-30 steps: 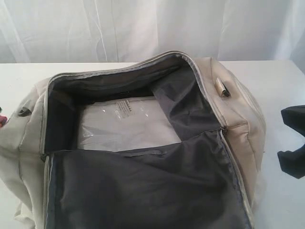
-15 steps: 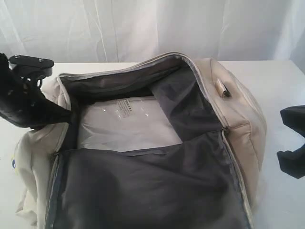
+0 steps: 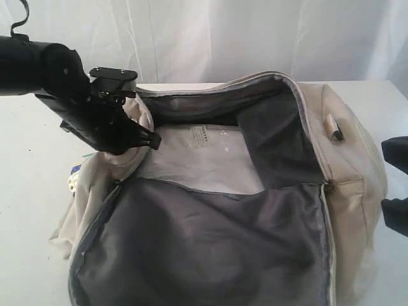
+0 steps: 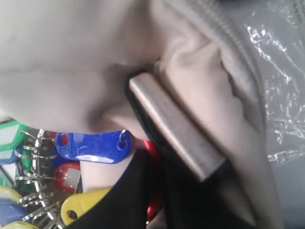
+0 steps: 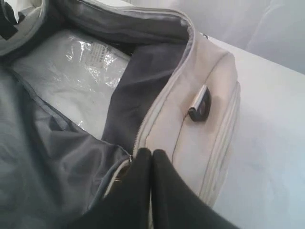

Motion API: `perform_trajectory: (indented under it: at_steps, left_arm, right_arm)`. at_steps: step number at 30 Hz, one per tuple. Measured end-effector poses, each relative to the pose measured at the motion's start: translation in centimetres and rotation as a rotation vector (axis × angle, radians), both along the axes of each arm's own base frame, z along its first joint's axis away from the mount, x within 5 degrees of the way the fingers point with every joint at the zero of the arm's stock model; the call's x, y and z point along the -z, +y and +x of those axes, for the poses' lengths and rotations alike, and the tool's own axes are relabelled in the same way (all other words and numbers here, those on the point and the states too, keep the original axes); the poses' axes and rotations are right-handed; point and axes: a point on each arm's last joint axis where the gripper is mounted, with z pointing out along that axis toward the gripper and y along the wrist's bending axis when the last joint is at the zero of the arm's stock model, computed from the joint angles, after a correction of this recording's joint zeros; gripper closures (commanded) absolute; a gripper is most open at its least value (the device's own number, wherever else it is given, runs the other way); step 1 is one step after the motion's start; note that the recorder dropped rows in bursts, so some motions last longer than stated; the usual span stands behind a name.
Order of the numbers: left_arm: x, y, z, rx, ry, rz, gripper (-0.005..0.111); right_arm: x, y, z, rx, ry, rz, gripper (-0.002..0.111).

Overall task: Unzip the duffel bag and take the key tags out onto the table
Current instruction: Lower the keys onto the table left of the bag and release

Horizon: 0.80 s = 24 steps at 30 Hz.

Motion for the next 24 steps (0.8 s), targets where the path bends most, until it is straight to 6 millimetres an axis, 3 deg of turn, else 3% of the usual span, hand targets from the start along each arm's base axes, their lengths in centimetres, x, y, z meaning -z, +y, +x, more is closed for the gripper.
perform_trajectory:
  at_steps: [6, 10, 11, 14, 16, 21, 24]
  left_arm:
    - [-2.1, 0.6, -0.2, 0.032, 0.023, 0.072, 0.107]
    - [-5.1, 3.2, -0.8, -0.025, -0.008, 0.213, 0.107]
    - [-6.4, 4.9, -1.2, -0.064, -0.033, 0.291, 0.107]
    - [-7.4, 7.2, -1.5, -0.119, -0.031, 0.404, 0.107]
    - [-6.8, 7.9, -1.3, -0.128, -0.018, 0.438, 0.107]
    - [0.1, 7.2, -1.2, -0.102, 0.104, 0.418, 0.106]
    - [1.4, 6.9, -1.2, -0.097, 0.129, 0.376, 0.086]
  right_arm:
    - [0.0, -0.1, 0.0, 0.000, -0.002, 0.003, 0.108]
    - [0.0, -0.1, 0.0, 0.000, -0.002, 0.003, 0.108]
    - [0.0, -0.1, 0.0, 0.000, -0.002, 0.003, 0.108]
    - [0.0, -0.1, 0.0, 0.000, -0.002, 0.003, 0.108]
    - [0.0, -0.1, 0.0, 0.000, -0.002, 0.003, 0.108]
    - [0.0, -0.1, 0.0, 0.000, -0.002, 0.003, 0.108]
    - [0.0, -0.1, 0.0, 0.000, -0.002, 0.003, 0.108]
